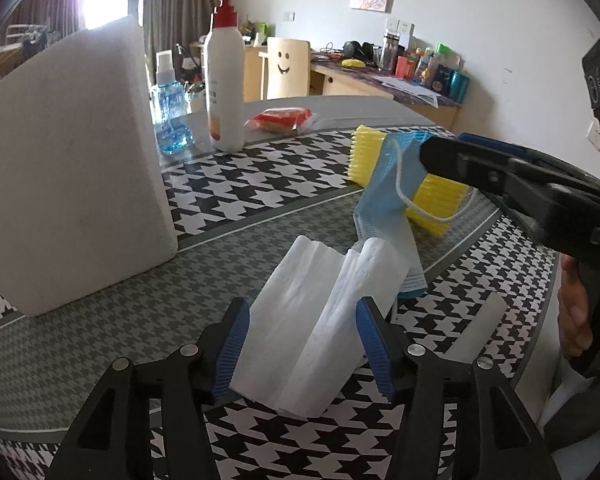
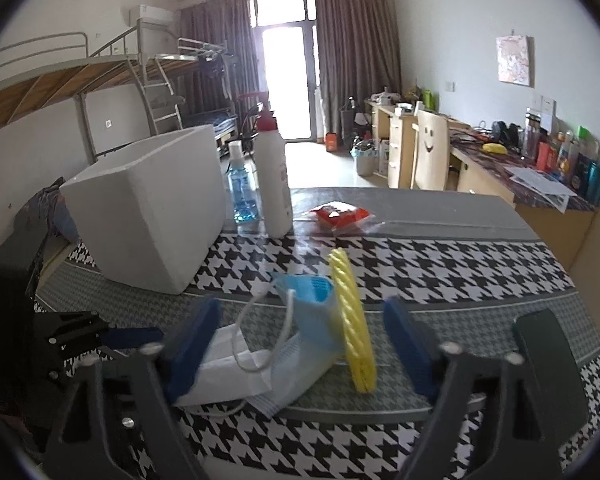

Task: Organize soft objects
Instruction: 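Close the right gripper on the light-blue face mask and lift it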

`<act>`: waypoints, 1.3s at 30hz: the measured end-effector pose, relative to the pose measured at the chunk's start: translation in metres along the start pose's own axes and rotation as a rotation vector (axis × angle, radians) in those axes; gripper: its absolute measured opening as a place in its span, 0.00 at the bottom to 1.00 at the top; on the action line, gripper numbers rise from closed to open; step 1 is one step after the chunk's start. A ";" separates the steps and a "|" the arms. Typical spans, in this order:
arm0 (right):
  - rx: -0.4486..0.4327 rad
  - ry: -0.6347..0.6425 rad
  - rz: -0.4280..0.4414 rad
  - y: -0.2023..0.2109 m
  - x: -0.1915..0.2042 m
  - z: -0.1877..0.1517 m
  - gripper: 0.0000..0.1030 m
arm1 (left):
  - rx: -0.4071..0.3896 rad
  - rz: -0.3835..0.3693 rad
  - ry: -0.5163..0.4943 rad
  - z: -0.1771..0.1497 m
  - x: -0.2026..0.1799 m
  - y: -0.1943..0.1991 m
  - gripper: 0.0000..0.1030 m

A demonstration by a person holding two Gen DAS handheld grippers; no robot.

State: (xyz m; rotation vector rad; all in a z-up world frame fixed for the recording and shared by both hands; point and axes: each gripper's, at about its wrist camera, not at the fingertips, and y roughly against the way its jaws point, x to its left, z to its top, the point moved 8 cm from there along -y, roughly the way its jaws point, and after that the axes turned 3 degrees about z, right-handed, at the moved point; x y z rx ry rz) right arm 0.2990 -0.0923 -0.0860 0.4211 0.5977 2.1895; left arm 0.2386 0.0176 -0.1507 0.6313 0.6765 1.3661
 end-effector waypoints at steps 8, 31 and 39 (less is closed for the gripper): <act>0.051 0.017 0.024 -0.019 0.007 -0.004 0.65 | 0.016 -0.019 0.005 -0.001 0.001 -0.005 0.56; 0.138 0.022 0.017 -0.044 0.007 -0.011 0.13 | 0.069 -0.003 -0.017 -0.005 0.000 -0.018 0.56; 0.087 0.013 0.008 -0.027 0.005 0.001 0.11 | 0.077 0.005 -0.046 -0.009 -0.001 -0.018 0.54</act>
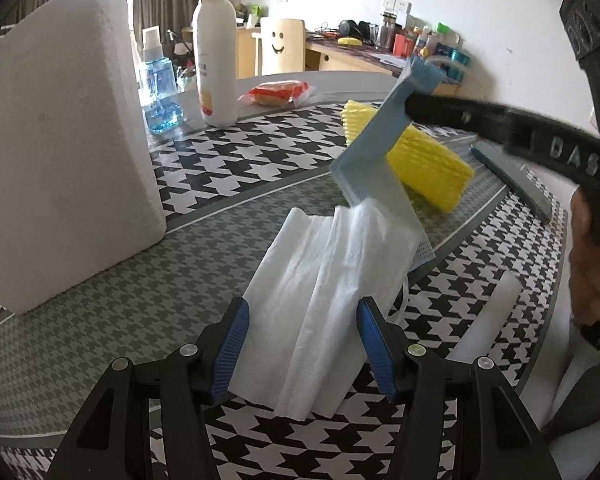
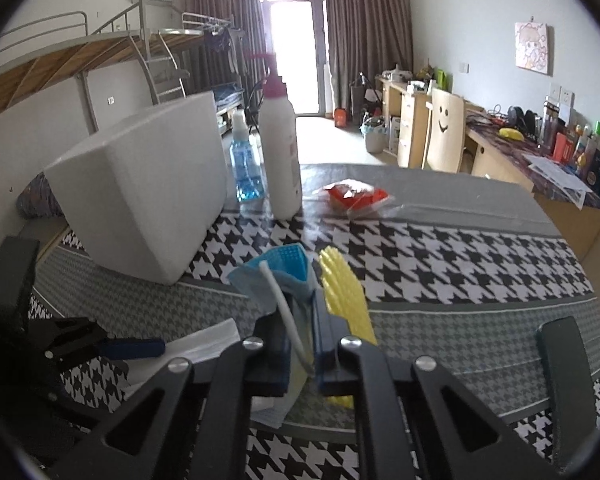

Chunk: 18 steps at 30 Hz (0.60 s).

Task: Organize soft objects
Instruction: 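Close the right gripper on the light-blue face mask and lift it, then carry the white mask in the left gripper over the foam box while the right gripper carries the blue mask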

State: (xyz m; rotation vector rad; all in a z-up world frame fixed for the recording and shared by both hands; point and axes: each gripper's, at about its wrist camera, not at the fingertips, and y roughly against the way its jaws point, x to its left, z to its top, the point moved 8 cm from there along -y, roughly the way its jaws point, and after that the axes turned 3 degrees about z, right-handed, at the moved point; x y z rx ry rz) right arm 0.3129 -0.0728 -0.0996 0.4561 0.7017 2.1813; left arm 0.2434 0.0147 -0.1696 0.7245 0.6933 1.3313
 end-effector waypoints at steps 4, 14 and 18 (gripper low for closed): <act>-0.027 -0.010 -0.002 0.009 -0.003 0.006 0.11 | -0.003 0.041 -0.011 -0.003 0.005 0.002 0.27; -0.088 -0.020 -0.012 0.029 -0.004 0.016 0.11 | -0.077 -0.006 0.036 -0.001 0.014 0.028 0.06; -0.096 -0.034 -0.034 0.033 -0.010 0.018 0.11 | -0.124 0.004 0.070 0.003 0.023 0.047 0.06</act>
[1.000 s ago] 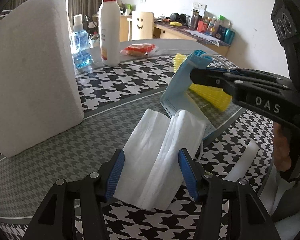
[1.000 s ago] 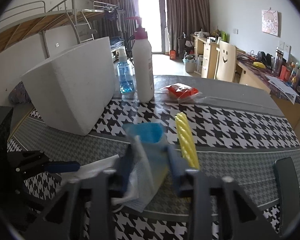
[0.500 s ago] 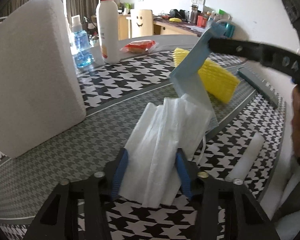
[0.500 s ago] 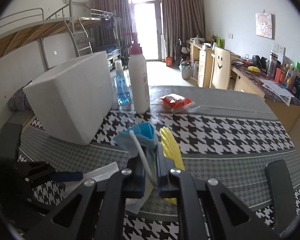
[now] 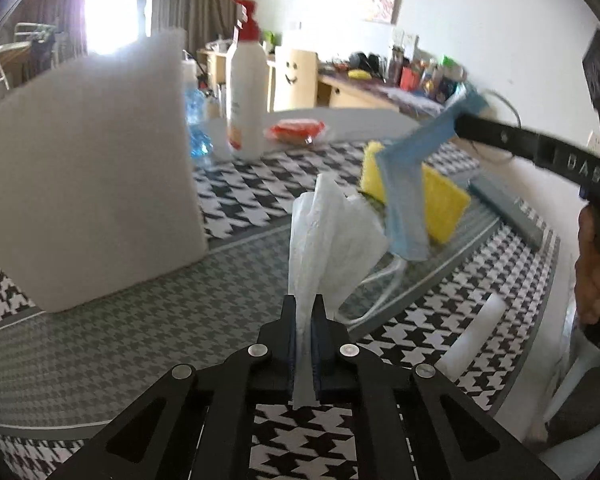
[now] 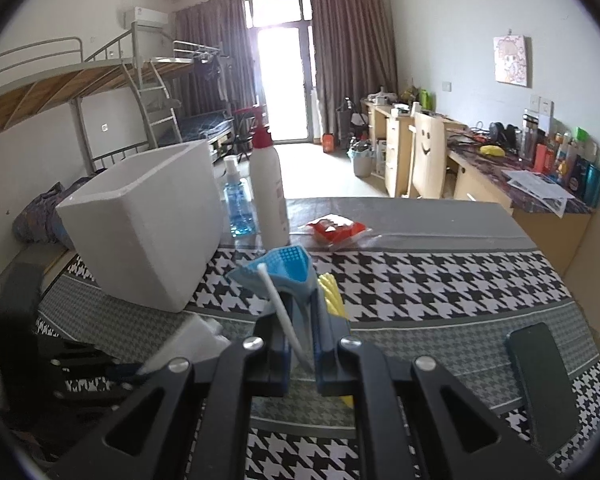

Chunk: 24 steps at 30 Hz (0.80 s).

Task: Organize soft objects
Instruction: 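Carry the white mask in the left gripper over the foam box while the right gripper carries the blue mask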

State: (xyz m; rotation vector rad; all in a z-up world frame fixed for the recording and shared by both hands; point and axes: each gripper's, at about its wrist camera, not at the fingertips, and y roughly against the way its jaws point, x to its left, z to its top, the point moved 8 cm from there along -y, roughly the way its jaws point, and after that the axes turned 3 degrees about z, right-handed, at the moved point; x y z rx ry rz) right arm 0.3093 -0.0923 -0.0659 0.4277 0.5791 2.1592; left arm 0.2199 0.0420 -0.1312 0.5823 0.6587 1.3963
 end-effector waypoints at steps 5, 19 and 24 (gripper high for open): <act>-0.016 -0.010 -0.015 0.008 -0.002 0.002 0.11 | -0.055 0.012 0.023 0.006 0.007 0.022 0.06; -0.080 0.038 0.040 0.036 0.028 0.012 0.09 | -0.183 0.062 0.012 0.027 0.009 0.068 0.06; -0.095 0.051 0.048 0.041 0.034 0.018 0.09 | -0.211 0.076 0.022 0.034 0.012 0.082 0.06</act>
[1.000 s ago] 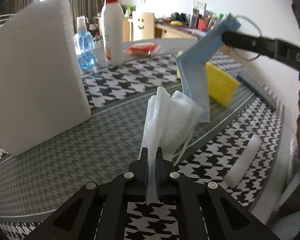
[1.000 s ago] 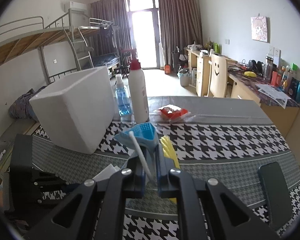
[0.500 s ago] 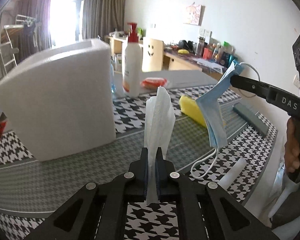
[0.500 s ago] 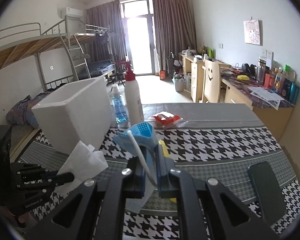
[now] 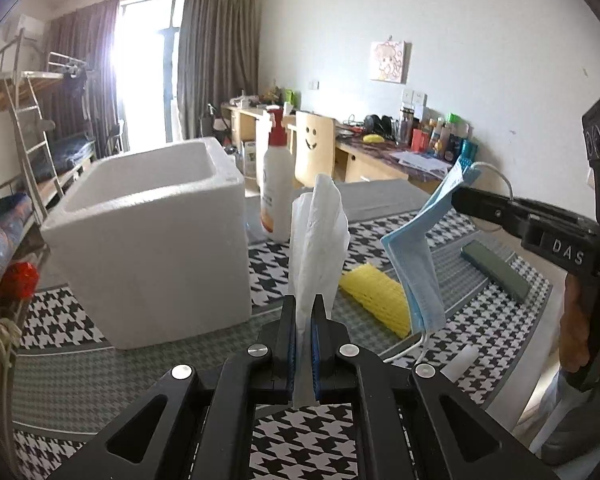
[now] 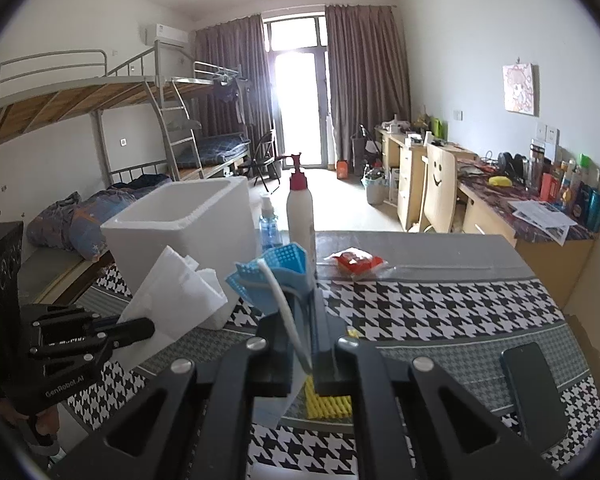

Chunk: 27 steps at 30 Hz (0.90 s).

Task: Organize soft objects
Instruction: 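Carry the white mask in the left gripper over the foam box while the right gripper carries the blue mask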

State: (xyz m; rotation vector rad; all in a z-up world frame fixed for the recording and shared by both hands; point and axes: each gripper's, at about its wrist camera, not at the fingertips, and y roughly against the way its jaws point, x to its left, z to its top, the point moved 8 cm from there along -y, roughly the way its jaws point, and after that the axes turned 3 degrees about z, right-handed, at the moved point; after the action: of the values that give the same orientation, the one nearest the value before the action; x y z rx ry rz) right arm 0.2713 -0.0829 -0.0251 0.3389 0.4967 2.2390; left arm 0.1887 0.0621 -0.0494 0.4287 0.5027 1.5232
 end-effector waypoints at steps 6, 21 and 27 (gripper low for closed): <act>-0.013 0.011 0.004 0.003 0.006 0.009 0.09 | -0.030 0.022 0.005 0.013 0.002 0.010 0.06; -0.032 0.026 0.007 0.007 0.007 0.028 0.09 | -0.069 0.033 -0.016 0.039 0.004 0.014 0.06; -0.038 0.026 0.004 0.006 0.006 0.036 0.09 | -0.086 0.040 -0.016 0.048 0.005 0.014 0.06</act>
State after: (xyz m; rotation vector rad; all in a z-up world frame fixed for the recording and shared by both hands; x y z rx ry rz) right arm 0.2780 -0.0735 0.0097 0.2914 0.4668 2.2561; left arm 0.2033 0.0690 -0.0022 0.3853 0.4168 1.5728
